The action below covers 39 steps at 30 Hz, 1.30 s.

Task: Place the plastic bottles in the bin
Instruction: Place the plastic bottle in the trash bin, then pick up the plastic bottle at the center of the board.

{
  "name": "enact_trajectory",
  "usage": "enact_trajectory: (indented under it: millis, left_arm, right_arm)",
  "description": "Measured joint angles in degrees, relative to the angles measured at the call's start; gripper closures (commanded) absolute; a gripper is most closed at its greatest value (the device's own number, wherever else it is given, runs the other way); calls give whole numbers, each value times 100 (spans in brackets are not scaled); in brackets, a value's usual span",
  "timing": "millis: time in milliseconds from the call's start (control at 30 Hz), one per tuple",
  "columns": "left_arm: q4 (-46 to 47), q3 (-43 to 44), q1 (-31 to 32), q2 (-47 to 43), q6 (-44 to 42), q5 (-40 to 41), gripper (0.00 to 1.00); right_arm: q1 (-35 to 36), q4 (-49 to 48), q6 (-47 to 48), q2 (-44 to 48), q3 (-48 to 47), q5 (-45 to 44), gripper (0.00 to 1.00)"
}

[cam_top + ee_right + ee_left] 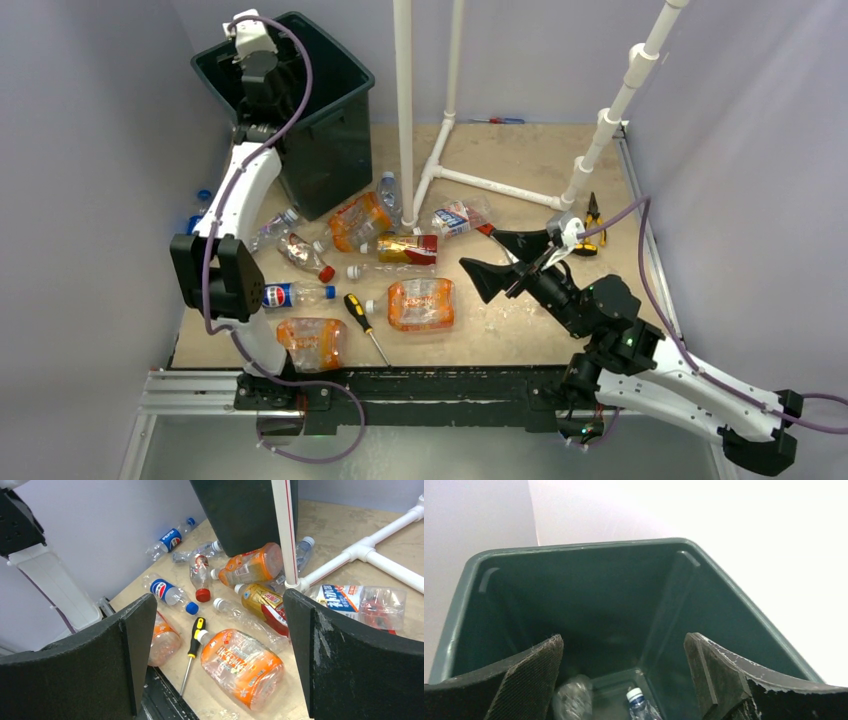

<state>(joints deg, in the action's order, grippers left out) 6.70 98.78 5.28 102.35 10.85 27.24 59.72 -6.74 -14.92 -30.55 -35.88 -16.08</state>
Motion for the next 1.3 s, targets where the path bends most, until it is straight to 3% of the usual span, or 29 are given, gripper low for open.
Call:
enact_trajectory:
  millis: [167,333,433,600,767,1067,1300]
  left_arm:
    - [-426,0,0,-529,494,-7,1]
    - [-1246,-175,-4,-1696,1397,-273,1]
    - [-1602,-772,-17,-2708,2024,-688,1]
    - [-1947,-2726,-37,-4450,2686,-1657,1]
    - [-3032,-3171,50,-4940,2697,-2192,1]
    - [-3893,-4376,282,-6260,2601,-2470,1]
    - [-3556,-5633,374,-6470,2865,-3182,1]
  right_arm:
    - [0,114,-50,-24,-74,-122,1]
    - [0,269,-363,-321,-223,-564,1]
    - [0,350,-603,-595,-330,-866,1]
    - [0,745,-1045,-1102,-581,-1519,1]
    - [-155,1174,-1633,-1569,-662,-1897,1]
    - [-2653,717,-2957,-2402,15,-396,1]
    - [-2710,-234,-3908,-3504,380,339,1]
